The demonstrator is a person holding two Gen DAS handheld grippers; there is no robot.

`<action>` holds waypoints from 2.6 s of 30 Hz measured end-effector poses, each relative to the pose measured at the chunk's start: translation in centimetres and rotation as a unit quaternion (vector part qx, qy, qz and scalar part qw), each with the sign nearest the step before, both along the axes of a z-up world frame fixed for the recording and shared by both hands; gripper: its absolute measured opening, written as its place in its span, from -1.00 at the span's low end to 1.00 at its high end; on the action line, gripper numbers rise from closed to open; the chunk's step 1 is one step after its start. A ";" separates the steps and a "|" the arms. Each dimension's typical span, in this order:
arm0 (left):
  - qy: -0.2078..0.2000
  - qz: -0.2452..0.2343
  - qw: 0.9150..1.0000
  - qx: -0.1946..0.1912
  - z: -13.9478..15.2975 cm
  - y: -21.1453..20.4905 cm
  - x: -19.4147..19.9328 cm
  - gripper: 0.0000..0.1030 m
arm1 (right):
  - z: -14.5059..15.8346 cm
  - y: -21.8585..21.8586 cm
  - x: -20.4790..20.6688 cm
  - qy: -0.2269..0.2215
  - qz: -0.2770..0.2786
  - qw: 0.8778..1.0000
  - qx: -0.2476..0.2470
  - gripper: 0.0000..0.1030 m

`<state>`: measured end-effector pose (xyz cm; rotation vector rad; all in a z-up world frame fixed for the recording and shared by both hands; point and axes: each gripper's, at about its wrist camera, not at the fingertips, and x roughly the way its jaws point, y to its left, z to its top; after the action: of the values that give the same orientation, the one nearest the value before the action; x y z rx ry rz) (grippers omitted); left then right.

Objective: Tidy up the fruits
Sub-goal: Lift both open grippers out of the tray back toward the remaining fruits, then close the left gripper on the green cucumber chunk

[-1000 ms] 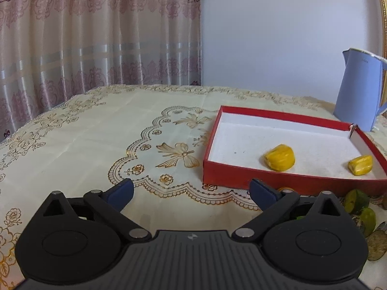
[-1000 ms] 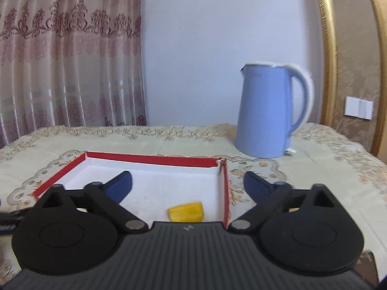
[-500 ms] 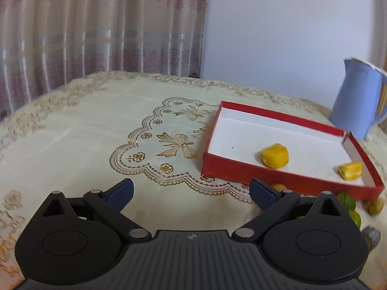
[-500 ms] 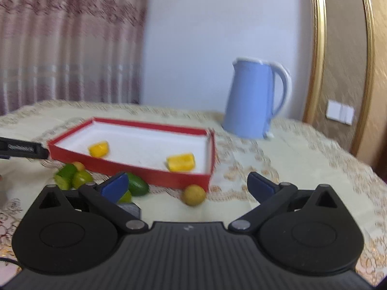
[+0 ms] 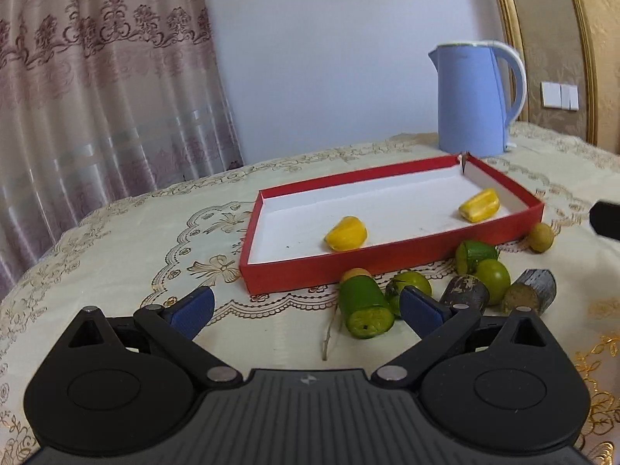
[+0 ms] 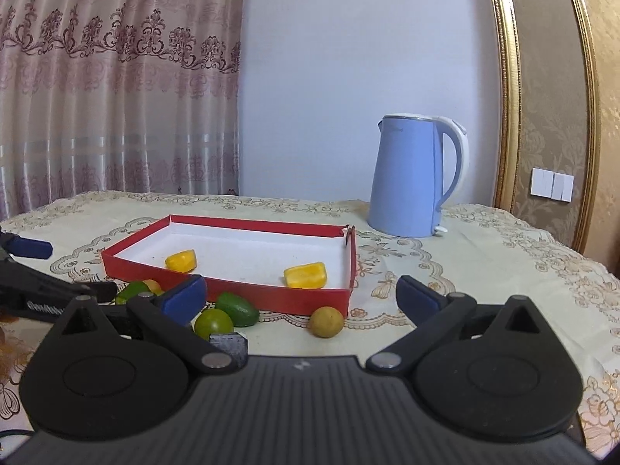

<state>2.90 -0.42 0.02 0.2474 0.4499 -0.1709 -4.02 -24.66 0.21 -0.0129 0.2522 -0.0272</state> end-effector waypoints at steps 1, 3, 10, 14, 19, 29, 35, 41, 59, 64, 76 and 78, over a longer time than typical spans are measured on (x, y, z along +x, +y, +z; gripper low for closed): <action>0.005 0.002 1.000 0.002 -0.2 -0.2 0.3 0.99 | 0.0 0.1 0.0 0.000 0.001 1.000 -0.001 1.00; 0.022 0.004 1.000 -0.001 -0.6 -0.4 1.0 0.98 | -0.1 0.3 0.0 0.001 0.004 1.000 -0.004 1.00; 0.052 0.010 0.999 -0.001 -1.4 -0.6 1.7 0.97 | -0.3 0.2 0.0 0.002 0.003 1.000 -0.002 1.00; 0.065 0.016 0.998 0.008 -1.6 -1.1 2.5 0.97 | -0.5 0.3 0.0 0.004 0.004 1.000 -0.001 1.00; 0.076 0.023 0.997 0.005 -1.8 -0.9 3.0 1.00 | -0.5 0.1 0.1 0.005 0.003 1.000 -0.004 1.00; 0.071 0.055 0.996 -0.010 -0.6 1.7 2.3 0.98 | -0.6 0.1 0.2 0.003 0.004 1.000 0.001 1.00; 0.096 0.038 0.994 -0.039 -1.0 1.6 2.6 0.97 | -0.8 0.2 0.3 0.005 0.007 1.000 0.001 1.00; 0.094 0.019 0.994 -0.042 -1.1 0.2 2.8 0.97 | -0.9 0.1 0.4 0.006 0.006 1.000 0.005 1.00; 0.104 0.012 0.994 -0.011 -1.7 -0.2 2.7 0.93 | -0.7 0.7 -0.1 0.000 0.010 1.000 -0.005 1.00; 0.099 0.016 0.995 -0.003 -1.8 -0.8 3.1 0.93 | -0.8 0.5 0.0 0.004 0.007 1.000 0.000 1.00; 0.107 0.029 0.994 -0.004 -2.0 -1.2 4.4 0.55 | -1.0 0.3 0.0 0.006 0.006 1.000 0.004 1.00; 0.120 0.019 0.992 -0.029 -1.8 -0.9 4.6 0.27 | -0.9 0.3 0.0 0.005 0.011 1.000 0.003 1.00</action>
<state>7.45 -1.35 -1.82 0.1621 0.6871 -0.1777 -4.04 -24.32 -0.68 -0.0102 0.2630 -0.0051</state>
